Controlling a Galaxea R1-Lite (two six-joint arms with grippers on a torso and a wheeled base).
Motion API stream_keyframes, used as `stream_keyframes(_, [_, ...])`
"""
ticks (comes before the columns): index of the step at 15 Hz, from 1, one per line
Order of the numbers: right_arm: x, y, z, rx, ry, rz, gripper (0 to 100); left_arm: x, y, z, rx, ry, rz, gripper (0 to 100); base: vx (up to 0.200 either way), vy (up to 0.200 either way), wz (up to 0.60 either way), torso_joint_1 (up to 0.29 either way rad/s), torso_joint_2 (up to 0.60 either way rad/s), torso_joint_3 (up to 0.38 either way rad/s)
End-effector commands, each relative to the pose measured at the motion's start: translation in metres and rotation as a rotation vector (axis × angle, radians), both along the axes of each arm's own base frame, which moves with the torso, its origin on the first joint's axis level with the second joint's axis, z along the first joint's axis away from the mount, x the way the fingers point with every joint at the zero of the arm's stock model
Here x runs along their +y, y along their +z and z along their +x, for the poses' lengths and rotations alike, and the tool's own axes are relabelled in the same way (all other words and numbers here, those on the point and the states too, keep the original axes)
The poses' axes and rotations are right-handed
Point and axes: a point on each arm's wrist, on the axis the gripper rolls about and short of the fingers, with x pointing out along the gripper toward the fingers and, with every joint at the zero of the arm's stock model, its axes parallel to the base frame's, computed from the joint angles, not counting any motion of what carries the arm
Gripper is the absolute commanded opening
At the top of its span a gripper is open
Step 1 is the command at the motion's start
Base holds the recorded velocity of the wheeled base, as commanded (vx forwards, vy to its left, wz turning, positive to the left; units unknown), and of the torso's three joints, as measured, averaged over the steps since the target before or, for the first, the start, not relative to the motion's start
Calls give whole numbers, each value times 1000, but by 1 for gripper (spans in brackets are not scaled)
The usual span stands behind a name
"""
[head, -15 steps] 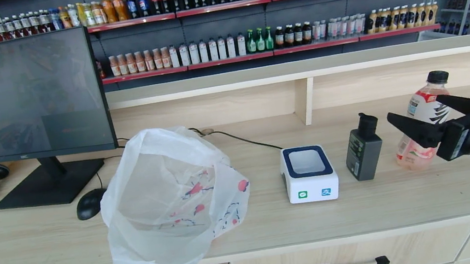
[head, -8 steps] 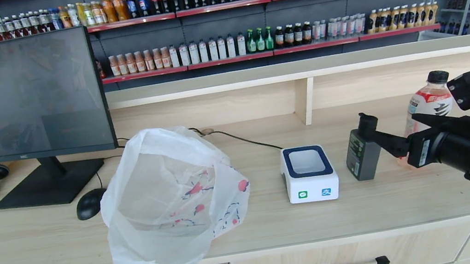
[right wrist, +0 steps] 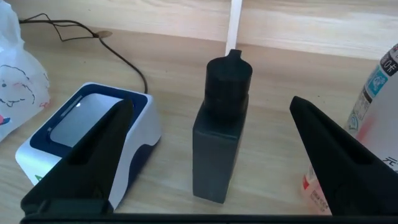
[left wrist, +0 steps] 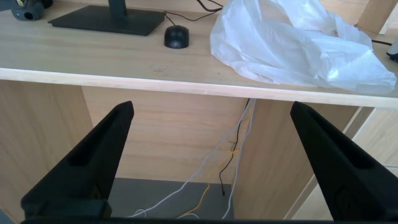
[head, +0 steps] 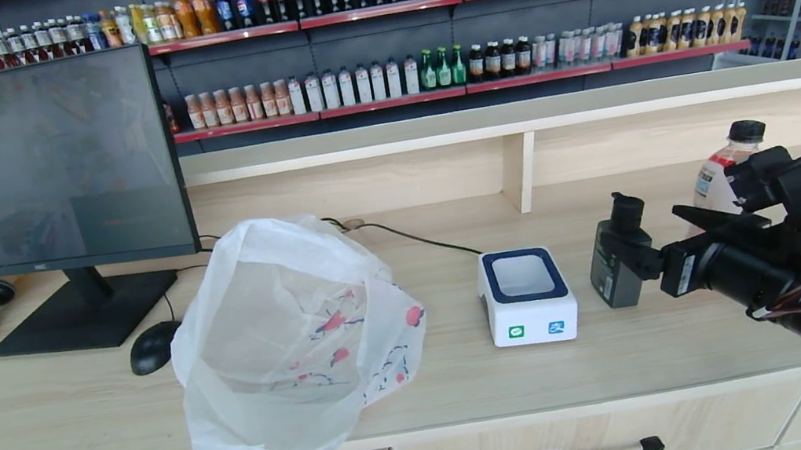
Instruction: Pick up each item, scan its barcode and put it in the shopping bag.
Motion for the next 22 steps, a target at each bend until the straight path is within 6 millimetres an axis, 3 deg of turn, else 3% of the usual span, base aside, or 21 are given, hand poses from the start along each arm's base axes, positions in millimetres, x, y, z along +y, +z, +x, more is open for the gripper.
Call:
stream_keyframes(1, [1,-5,1,20,1,-6,100,0,0,0,0,0,0,100,0,0,0,0,0,0])
stream_keyframes(11, [2,-23,8,93,-13,8,100,0,0,0,0,0,0,100,0,0,0,0,0,0])
stream_keyframes(22, [16,-36,29,129,-22,41,100,0,0,0,0,0,0,100,0,0,0,0,0,0])
